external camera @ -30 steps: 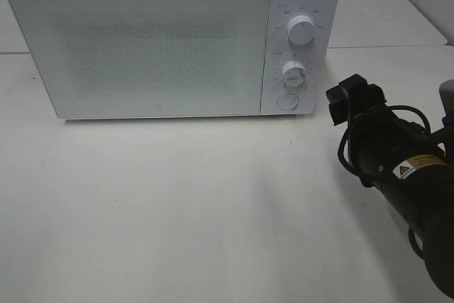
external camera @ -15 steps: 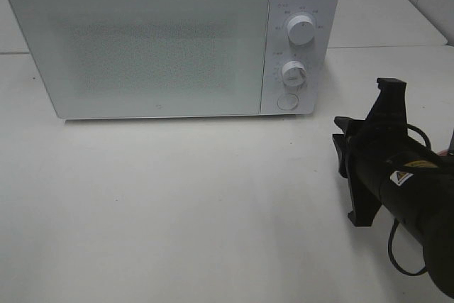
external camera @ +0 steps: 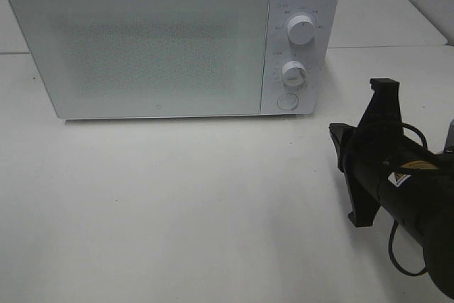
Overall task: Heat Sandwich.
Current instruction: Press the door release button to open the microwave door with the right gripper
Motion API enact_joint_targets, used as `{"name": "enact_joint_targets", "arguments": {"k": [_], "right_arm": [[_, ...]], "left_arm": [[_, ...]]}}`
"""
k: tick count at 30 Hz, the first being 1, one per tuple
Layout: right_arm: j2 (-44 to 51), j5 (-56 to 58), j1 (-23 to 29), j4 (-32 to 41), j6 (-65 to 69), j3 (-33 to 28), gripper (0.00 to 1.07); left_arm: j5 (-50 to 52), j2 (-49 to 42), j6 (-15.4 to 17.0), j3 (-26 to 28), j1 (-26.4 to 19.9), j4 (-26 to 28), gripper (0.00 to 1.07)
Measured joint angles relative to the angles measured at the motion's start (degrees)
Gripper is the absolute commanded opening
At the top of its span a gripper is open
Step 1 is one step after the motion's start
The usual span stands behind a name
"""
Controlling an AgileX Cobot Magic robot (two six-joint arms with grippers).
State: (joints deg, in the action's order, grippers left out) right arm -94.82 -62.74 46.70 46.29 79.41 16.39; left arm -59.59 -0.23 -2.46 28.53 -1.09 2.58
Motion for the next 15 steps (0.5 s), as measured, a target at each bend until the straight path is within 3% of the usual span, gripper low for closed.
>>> {"name": "enact_joint_targets", "arguments": {"k": [15], "right_arm": [[-5.84, 4.35, -0.29, -1.72, -0.40, 4.24, 0.00]], "left_arm": [[0.00, 0.00, 0.00, 0.00, 0.00, 0.00, 1.01]]}}
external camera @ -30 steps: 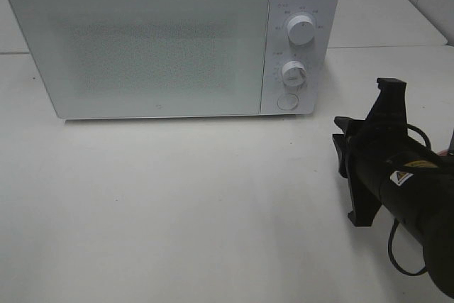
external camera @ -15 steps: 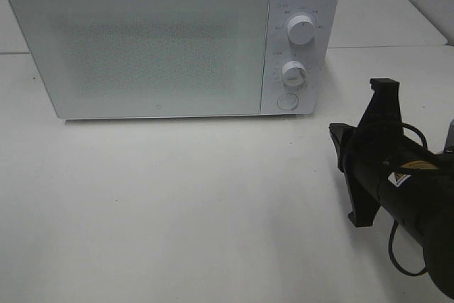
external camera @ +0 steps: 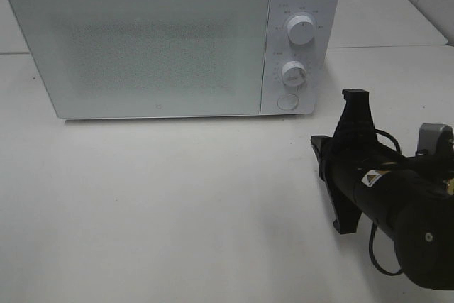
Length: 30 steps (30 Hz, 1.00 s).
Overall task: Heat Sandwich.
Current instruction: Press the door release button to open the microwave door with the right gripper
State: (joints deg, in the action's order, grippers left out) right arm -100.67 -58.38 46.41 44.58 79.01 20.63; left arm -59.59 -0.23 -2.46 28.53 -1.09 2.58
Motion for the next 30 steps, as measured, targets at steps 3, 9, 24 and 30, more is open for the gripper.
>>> {"name": "enact_joint_targets", "arguments": {"k": [3, 9, 24, 30], "right_arm": [[-2.46, 0.52, -2.23, -3.21, 0.00, 2.18, 0.00], [-4.30, 2.18, -5.39, -6.19, 0.00, 5.16, 0.00], [-10.94, 6.76, -12.72, -13.69, 0.00, 14.32, 0.00], [-13.87, 8.19, -14.55, -15.24, 0.00, 18.22, 0.00]], "left_arm": [[0.00, 0.00, 0.00, 0.00, 0.00, 0.00, 1.01], [0.00, 0.00, 0.00, 0.00, 0.00, 0.00, 1.01], [0.00, 0.00, 0.00, 0.00, 0.00, 0.00, 1.01], [0.00, 0.00, 0.00, 0.00, 0.00, 0.00, 1.01]]}}
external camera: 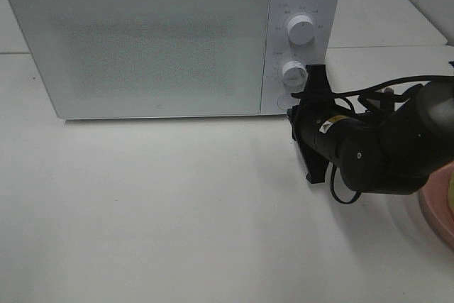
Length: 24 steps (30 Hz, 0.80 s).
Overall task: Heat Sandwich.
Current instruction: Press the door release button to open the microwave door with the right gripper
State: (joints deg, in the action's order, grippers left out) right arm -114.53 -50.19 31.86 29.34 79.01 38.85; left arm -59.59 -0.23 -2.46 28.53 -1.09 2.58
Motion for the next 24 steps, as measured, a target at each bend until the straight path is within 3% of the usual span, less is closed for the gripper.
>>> {"name": "enact_joint_targets", "arguments": {"k": [24], "right_arm": [[-6.36, 4.58, -3.55, 0.29, -3.90, 10.43, 0.00]], "left_arm": [[0.00, 0.00, 0.00, 0.00, 0.00, 0.00, 1.01]]}}
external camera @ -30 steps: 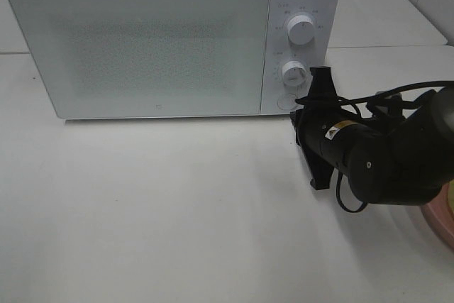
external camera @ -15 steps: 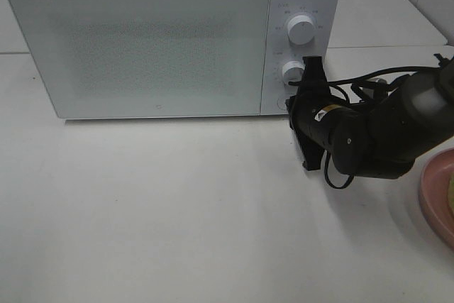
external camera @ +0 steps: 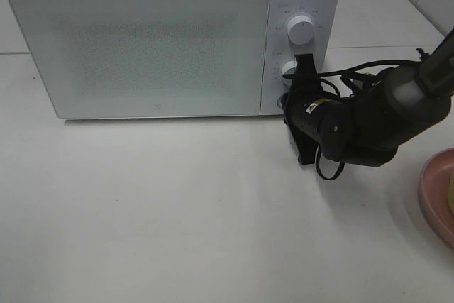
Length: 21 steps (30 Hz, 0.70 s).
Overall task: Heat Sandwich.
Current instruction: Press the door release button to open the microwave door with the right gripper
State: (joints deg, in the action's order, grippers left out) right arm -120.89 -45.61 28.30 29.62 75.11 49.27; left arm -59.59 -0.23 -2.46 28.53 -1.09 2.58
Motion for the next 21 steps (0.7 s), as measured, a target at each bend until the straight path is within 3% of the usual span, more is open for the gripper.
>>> {"name": "enact_joint_targets", "arguments": {"k": [21], "right_arm": [[-1.66, -5.33, 0.69, 1.09, 0.00, 0.40, 0.00]], "left_arm": [[0.00, 0.00, 0.00, 0.00, 0.00, 0.00, 1.01]]}}
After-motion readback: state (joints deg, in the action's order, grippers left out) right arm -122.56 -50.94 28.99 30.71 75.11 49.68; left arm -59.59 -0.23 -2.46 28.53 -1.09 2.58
